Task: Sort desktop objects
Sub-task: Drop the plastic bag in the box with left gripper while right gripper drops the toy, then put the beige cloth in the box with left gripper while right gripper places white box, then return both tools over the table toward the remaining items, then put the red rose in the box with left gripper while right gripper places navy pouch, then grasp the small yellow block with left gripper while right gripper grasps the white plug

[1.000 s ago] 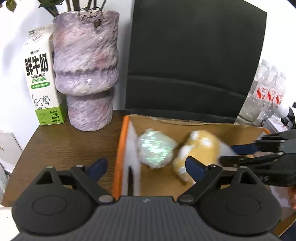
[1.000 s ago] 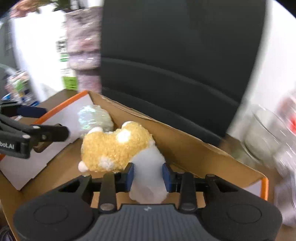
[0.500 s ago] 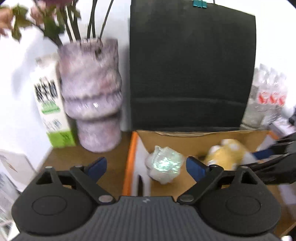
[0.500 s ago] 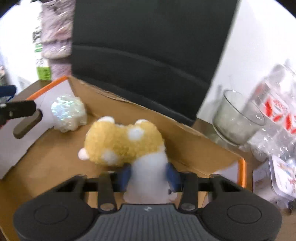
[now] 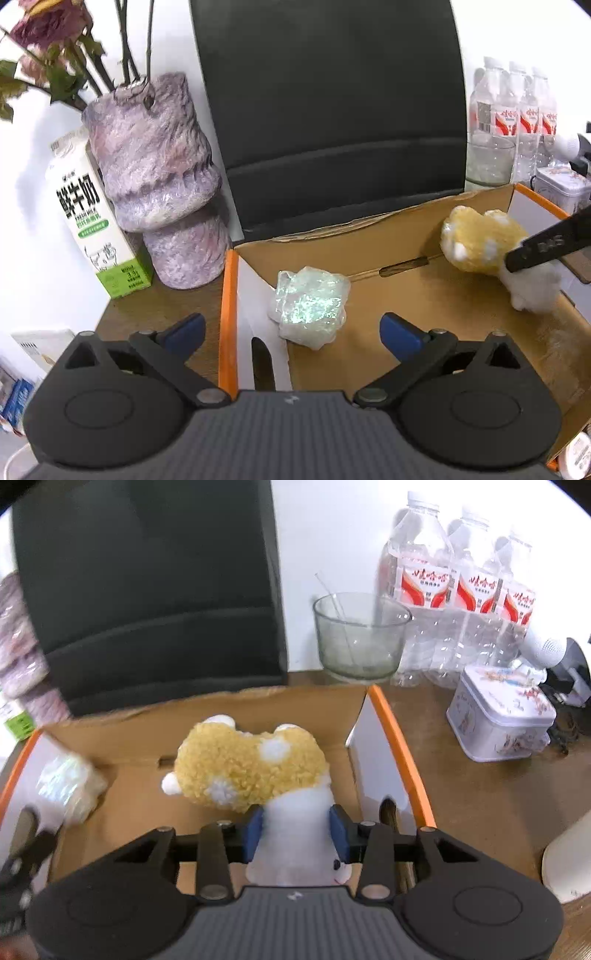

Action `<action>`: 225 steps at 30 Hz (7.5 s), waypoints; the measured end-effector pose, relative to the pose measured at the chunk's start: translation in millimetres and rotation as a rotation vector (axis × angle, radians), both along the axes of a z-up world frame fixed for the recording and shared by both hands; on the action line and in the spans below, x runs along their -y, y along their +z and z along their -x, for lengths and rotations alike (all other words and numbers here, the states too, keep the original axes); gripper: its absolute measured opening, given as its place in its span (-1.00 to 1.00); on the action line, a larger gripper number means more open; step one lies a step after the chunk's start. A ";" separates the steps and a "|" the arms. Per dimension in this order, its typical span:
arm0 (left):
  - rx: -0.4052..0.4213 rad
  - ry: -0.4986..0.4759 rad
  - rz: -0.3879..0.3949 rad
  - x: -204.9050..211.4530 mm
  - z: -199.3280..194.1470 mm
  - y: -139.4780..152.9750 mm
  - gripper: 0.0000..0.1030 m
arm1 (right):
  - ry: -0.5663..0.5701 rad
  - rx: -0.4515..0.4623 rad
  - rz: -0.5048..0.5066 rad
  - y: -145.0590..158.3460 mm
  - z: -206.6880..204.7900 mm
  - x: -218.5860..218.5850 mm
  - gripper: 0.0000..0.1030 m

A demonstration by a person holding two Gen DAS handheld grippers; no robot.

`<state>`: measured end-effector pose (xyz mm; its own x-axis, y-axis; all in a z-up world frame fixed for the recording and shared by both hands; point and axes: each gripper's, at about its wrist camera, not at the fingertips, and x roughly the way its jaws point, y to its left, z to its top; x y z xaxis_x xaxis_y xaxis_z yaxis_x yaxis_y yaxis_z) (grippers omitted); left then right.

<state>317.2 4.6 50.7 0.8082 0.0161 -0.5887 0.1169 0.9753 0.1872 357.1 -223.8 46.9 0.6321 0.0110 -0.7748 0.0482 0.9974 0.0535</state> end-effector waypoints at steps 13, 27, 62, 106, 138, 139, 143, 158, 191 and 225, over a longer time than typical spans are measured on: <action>0.064 0.073 0.317 -41.7 130.5 70.6 1.00 | 0.126 0.248 0.089 67.1 111.0 -5.8 0.42; 0.043 0.022 0.268 -23.3 359.9 -9.4 1.00 | 0.339 0.284 0.004 2.7 365.5 -17.1 0.70; 0.024 -0.088 0.521 -81.9 303.7 52.0 -0.76 | 0.375 0.269 -0.252 28.7 298.4 -35.6 0.22; 0.041 0.010 0.428 -44.5 193.5 40.3 1.00 | 0.255 0.214 -0.112 53.8 200.1 8.4 0.69; 0.010 -0.078 0.272 -55.0 258.1 -8.4 0.97 | 0.133 0.268 0.059 -1.7 316.3 42.2 0.69; -0.024 -0.041 0.282 -60.1 246.6 -12.3 0.96 | 0.122 0.253 0.062 -4.3 305.0 43.8 0.69; -0.097 0.027 0.325 -71.3 215.5 -29.3 0.59 | 0.105 0.204 0.086 -15.6 272.7 46.5 0.67; 0.100 0.020 0.377 -63.0 322.7 3.9 -0.09 | 0.063 0.223 0.062 -5.3 323.6 55.8 0.16; -0.204 -0.076 0.354 -16.8 -5.8 8.4 0.47 | 0.162 -0.098 -0.091 -4.4 10.4 -33.5 0.29; 0.023 -0.051 0.303 -29.3 366.7 -25.2 0.85 | 0.318 0.351 0.046 -12.9 400.3 -0.8 0.70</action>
<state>-49.5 33.9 25.5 0.8168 -0.1983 -0.5417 0.1662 0.9801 -0.1081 -43.2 -223.1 33.9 0.8267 0.2177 -0.5189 -0.2735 0.9613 -0.0324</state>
